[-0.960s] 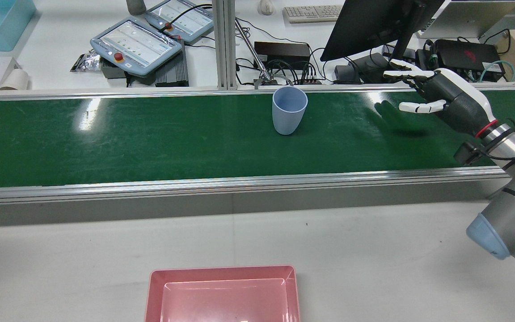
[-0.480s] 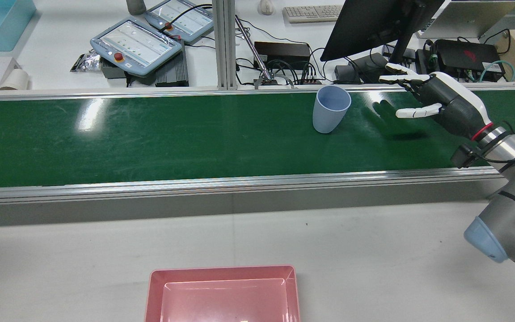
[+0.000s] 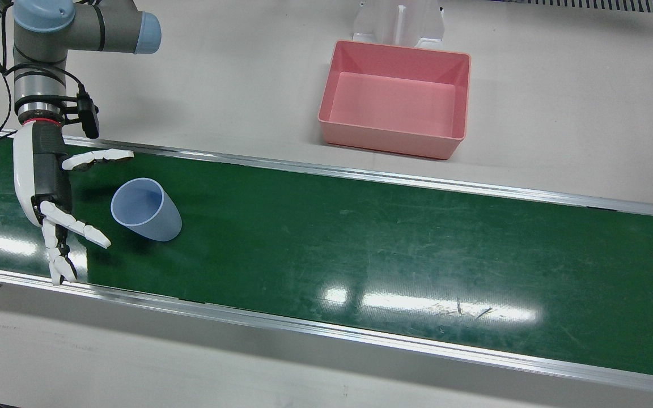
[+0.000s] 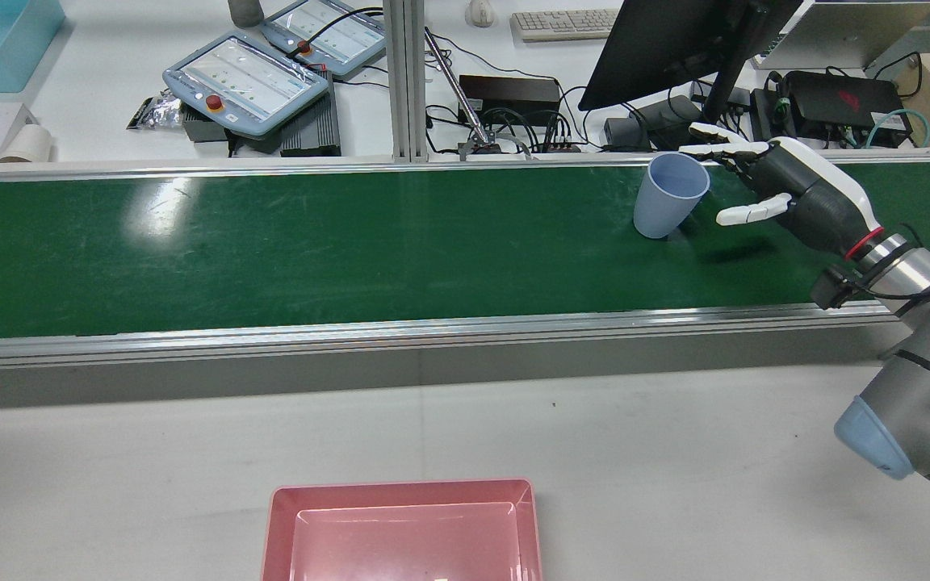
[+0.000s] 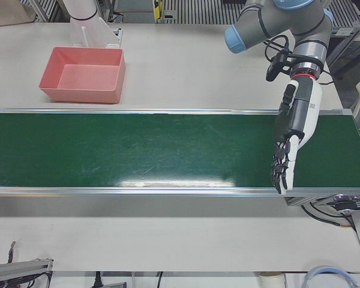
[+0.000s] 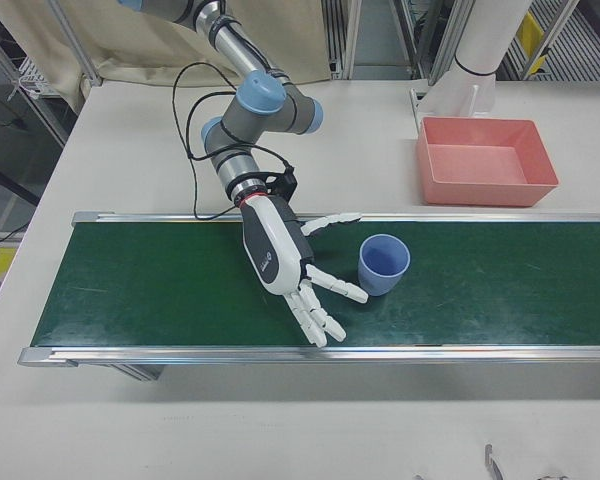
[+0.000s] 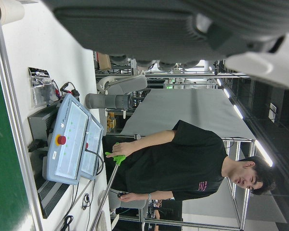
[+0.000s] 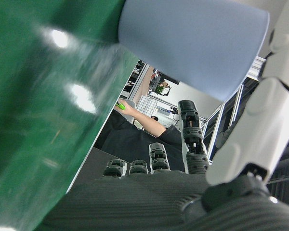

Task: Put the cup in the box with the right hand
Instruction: 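Close the right hand around the light blue cup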

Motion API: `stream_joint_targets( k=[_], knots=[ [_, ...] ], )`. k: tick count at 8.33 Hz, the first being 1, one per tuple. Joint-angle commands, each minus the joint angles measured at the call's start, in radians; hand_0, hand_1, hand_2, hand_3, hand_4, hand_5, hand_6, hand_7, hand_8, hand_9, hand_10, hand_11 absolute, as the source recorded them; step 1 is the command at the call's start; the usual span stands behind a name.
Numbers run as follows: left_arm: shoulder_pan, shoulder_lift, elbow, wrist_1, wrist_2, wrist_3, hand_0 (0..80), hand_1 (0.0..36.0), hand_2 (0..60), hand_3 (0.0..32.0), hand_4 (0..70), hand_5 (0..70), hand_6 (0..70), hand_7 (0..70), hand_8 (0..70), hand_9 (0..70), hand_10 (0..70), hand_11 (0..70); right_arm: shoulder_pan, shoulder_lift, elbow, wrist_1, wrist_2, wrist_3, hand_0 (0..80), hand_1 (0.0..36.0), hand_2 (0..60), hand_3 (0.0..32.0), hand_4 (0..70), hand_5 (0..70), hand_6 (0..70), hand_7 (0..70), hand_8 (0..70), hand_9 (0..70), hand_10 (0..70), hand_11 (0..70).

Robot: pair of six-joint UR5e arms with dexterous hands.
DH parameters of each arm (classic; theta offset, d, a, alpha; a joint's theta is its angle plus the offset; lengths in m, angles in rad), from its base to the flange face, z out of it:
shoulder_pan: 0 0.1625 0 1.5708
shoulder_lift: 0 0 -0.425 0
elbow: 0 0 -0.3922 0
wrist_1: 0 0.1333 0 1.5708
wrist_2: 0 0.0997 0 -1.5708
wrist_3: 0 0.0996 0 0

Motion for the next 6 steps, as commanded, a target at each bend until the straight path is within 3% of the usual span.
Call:
stream_joint_targets(
  k=[1, 2, 3, 4, 5, 6],
  knots=[
    [0.0, 0.0, 0.0, 0.0, 0.0, 0.0, 0.0, 0.0, 0.0, 0.0, 0.0, 0.0, 0.0, 0.0, 0.0, 0.0, 0.0, 0.0, -0.009, -0.002, -0.005, 0.0, 0.0, 0.001, 45.0, 11.0, 17.9, 0.0, 15.3, 3.5, 3.9, 16.0, 1.3, 6.0, 3.2, 5.9],
    [0.0, 0.0, 0.0, 0.0, 0.0, 0.0, 0.0, 0.0, 0.0, 0.0, 0.0, 0.0, 0.0, 0.0, 0.0, 0.0, 0.0, 0.0, -0.007, -0.007, -0.005, 0.005, 0.017, 0.001, 40.5, 15.8, 40.6, 0.0, 12.8, 3.6, 6.1, 22.0, 2.2, 8.1, 5.5, 9.1],
    [0.0, 0.0, 0.0, 0.0, 0.0, 0.0, 0.0, 0.0, 0.0, 0.0, 0.0, 0.0, 0.0, 0.0, 0.0, 0.0, 0.0, 0.0, -0.016, -0.014, -0.007, 0.005, 0.066, 0.005, 47.4, 16.6, 39.5, 0.0, 32.6, 8.3, 20.7, 70.0, 25.2, 46.4, 24.5, 36.6],
    [0.0, 0.0, 0.002, 0.0, 0.0, 0.0, 0.0, 0.0, 0.0, 0.0, 0.0, 0.0, 0.0, 0.0, 0.0, 0.0, 0.0, 0.0, -0.024, -0.017, -0.004, 0.005, 0.074, 0.005, 50.9, 36.0, 60.0, 0.0, 49.6, 17.0, 35.1, 70.0, 50.8, 70.0, 46.5, 67.4],
    [0.0, 0.001, 0.002, 0.0, 0.0, 0.0, 0.0, 0.0, 0.0, 0.0, 0.0, 0.0, 0.0, 0.0, 0.0, 0.0, 0.0, 0.0, -0.012, -0.023, 0.033, 0.003, 0.075, 0.011, 76.4, 36.0, 60.0, 0.0, 66.1, 23.5, 42.7, 70.0, 64.4, 70.0, 62.6, 70.0],
    [0.0, 0.0, 0.002, 0.0, 0.0, 0.0, 0.0, 0.0, 0.0, 0.0, 0.0, 0.0, 0.0, 0.0, 0.0, 0.0, 0.0, 0.0, 0.0, -0.061, 0.129, -0.001, 0.077, 0.008, 74.3, 36.0, 60.0, 0.0, 63.1, 23.9, 42.5, 70.0, 64.3, 70.0, 63.6, 70.0]
  ],
)
